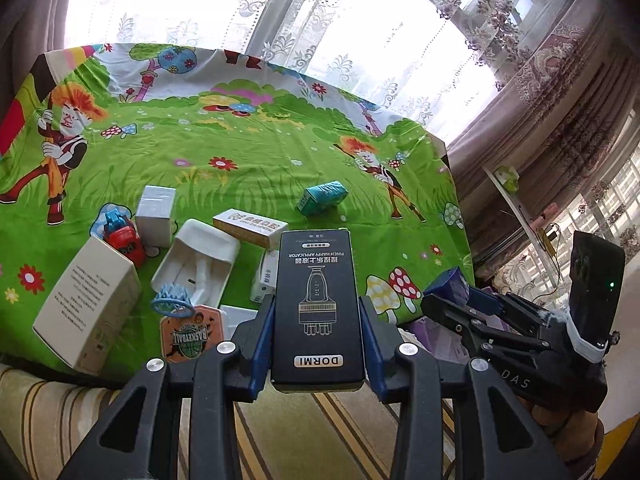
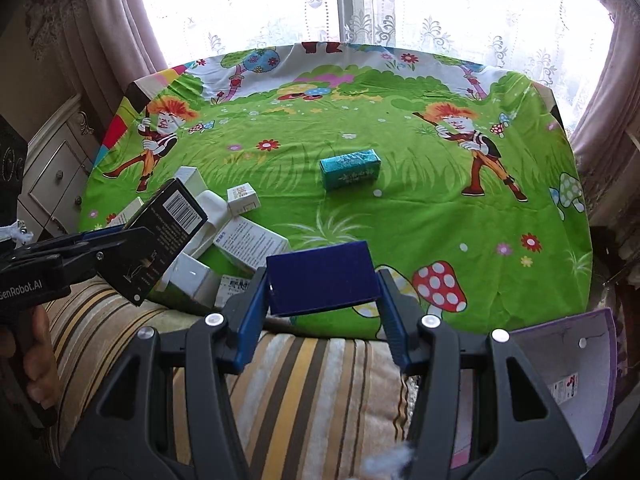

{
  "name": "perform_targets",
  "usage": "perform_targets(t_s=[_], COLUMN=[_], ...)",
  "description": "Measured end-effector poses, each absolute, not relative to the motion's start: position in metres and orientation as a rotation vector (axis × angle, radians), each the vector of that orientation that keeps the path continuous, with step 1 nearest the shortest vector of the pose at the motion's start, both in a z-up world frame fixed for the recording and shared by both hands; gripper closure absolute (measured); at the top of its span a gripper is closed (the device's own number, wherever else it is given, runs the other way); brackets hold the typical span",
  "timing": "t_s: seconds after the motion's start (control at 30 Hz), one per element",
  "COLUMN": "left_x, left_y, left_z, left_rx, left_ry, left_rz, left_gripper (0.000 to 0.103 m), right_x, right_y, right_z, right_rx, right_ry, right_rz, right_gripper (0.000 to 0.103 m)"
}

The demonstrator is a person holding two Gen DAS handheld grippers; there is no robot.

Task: Organize rigid objects
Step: 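Carry the DORMI box and navy box toward the purple storage box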

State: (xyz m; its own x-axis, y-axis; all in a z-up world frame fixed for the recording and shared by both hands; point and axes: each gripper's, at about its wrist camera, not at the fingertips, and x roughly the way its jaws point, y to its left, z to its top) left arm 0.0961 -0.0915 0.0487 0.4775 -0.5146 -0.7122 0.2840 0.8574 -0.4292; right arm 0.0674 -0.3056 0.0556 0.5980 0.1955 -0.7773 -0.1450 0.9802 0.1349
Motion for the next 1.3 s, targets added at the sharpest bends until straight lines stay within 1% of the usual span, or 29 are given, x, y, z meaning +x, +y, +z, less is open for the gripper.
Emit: perform_targets(t_s=[0.33,0.6,0.87,1.2,1.27,1.3], left_x=[0.043,0.018,0.0,-0.016,-0.017,-0.017], left_y=[-0.138,-0.175,-0.207,-0.25,-0.255,-0.256], left_z=[0.055,0.051,0.053,0.049,0.048,0.048], left_rx=[-0.247,-0.213,-0.225,-0.203,-0.198,-0.195], left_ry=[0.978,1.014,1.013,1.024,1.026,1.029], left_rz=[-0.575,-0.628,-0.715,-0.828,-0.845,-0.851], left_gripper=[0.063,0.063,0.063,0.063,0.061,0.058], right_x=[-0.005,-0.043,-0.072,-0.089,-0.091,-0.092], right_y=[-0.364,-0.414,-0.463,-0.5,-0.504,-0.506], right_z=[0.074,0.067,0.054,0.043,0.042,0.042], right_rx=[0.14,0.161,0.187,0.222,0.231,0.235], right_ry=[0.854,0.853,0.866,0.885,0.885,0.887], right_rz=[0.127,0.006,-0.134,-0.237,-0.246,-0.248], right_gripper=[0.046,0.046,0.046,0.046,0.046,0.046])
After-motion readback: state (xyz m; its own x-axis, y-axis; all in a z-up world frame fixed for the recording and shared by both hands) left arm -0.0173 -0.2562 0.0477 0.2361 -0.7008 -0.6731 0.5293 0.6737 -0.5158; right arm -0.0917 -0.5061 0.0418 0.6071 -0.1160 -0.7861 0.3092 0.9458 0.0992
